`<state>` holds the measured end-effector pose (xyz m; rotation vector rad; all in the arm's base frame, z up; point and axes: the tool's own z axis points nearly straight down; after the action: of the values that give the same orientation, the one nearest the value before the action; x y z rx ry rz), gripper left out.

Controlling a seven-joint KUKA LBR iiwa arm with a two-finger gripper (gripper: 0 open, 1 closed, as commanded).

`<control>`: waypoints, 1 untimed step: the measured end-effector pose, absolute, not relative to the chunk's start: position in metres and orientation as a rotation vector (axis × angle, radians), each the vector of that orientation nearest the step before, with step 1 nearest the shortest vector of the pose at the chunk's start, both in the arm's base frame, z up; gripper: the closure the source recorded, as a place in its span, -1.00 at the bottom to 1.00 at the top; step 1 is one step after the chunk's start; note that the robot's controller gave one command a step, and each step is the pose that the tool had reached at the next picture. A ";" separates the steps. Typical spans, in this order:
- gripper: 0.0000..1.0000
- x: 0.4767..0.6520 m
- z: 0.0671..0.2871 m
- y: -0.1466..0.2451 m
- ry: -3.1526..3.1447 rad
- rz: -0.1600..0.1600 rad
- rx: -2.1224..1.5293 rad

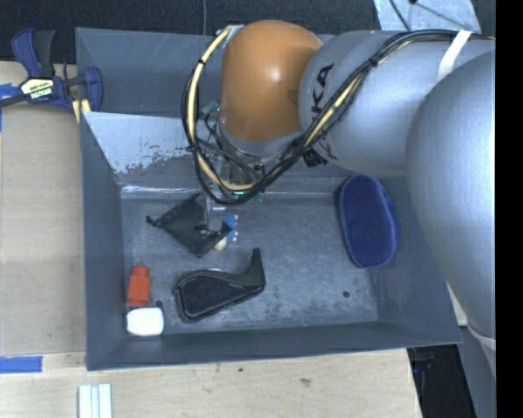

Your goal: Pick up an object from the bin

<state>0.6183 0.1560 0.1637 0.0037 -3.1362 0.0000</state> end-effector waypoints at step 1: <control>-1.00 0.626 0.077 0.163 -3.136 0.001 0.058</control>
Offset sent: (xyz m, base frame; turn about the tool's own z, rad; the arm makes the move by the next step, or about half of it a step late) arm 0.0089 0.0077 -0.0818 -0.0352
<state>0.6260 0.1626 0.0770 0.0580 -3.1360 0.0015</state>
